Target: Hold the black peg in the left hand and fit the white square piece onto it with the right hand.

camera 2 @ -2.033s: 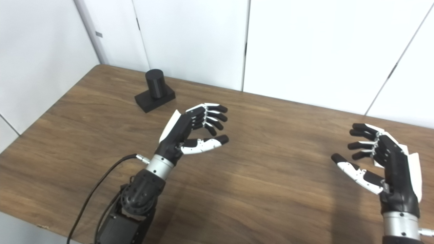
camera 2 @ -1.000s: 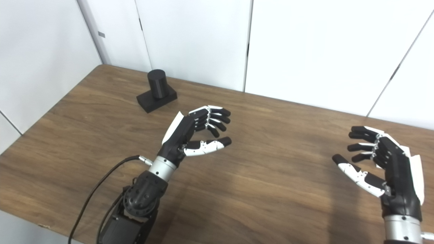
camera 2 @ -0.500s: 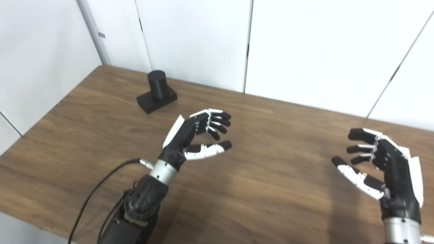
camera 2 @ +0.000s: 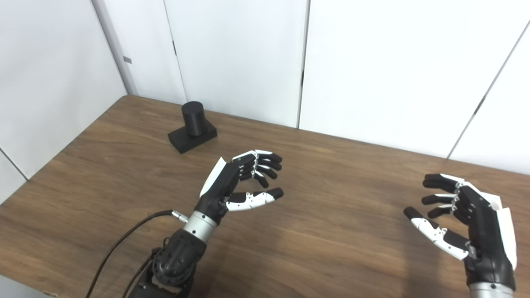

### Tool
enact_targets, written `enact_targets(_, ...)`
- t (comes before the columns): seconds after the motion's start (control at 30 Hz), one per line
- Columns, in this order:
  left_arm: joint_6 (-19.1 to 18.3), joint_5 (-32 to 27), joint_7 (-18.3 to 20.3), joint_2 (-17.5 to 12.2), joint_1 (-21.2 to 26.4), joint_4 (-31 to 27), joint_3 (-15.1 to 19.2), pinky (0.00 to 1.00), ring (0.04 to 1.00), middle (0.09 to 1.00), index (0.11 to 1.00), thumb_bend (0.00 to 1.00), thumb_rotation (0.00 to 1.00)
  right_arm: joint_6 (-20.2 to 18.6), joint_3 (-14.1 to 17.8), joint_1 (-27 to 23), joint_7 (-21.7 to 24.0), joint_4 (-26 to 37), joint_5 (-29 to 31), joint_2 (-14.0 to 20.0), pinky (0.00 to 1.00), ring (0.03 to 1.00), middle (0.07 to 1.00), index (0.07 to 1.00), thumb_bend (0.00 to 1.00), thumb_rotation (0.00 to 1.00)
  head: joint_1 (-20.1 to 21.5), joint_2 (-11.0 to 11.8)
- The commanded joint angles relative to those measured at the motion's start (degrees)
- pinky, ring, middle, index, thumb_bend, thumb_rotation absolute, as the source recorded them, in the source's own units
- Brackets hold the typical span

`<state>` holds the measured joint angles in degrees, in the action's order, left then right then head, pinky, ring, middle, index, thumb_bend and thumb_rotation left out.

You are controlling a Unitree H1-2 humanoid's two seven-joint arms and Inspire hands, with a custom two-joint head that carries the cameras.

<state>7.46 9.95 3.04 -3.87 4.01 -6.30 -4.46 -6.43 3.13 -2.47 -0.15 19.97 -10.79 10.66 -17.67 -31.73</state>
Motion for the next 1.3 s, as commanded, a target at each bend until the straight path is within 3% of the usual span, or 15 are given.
enact_targets(0.0,2.11,0.41,-0.62,-0.09,0.99,-0.73,-0.06,0.49,0.613,0.669,0.674,0.71,0.18,2.78,0.05,-1.12,-0.31,0.92,-0.31,0.2,0.41,0.559,0.67,0.657,0.47,0.0,-0.02,-0.01)
enact_targets(0.4,1.35,2.82,-1.85,-0.38,1.32,-1.81,0.56,0.48,0.596,0.671,0.678,0.68,0.11,1.45,0.06,-1.01,0.05,2.46,-0.07,-0.21,0.42,0.563,0.668,0.655,0.46,0.0,-1.01,0.05)
enact_targets(0.67,0.12,10.01,-0.67,-7.1,4.23,-3.94,2.15,0.48,0.59,0.664,0.671,0.69,0.08,1.83,-0.13,-0.77,0.33,3.02,-0.84,0.36,0.43,0.567,0.682,0.668,0.43,0.0,-0.56,-0.34)
enact_targets(0.87,-4.43,12.89,0.96,-13.11,6.73,-5.45,4.02,0.57,0.672,0.699,0.683,0.71,0.18,1.88,0.28,-1.09,0.03,2.36,-0.17,0.21,0.42,0.565,0.676,0.667,0.44,0.0,-0.67,-0.37)
enact_targets(1.0,-7.06,18.17,-0.17,-15.31,7.82,-5.72,4.58,0.58,0.671,0.703,0.687,0.72,0.25,1.12,0.2,-1.19,0.08,3.06,-0.47,0.07,0.42,0.567,0.673,0.666,0.45,0.0,-0.64,-0.54)
enact_targets(1.27,-9.18,27.14,-2.79,-18.9,10.35,-3.0,6.31,0.65,0.78,0.783,0.717,0.72,0.27,0.41,0.32,-1.18,0.29,3.64,-1.12,0.66,0.43,0.573,0.67,0.667,0.45,0.0,-0.85,-0.63)
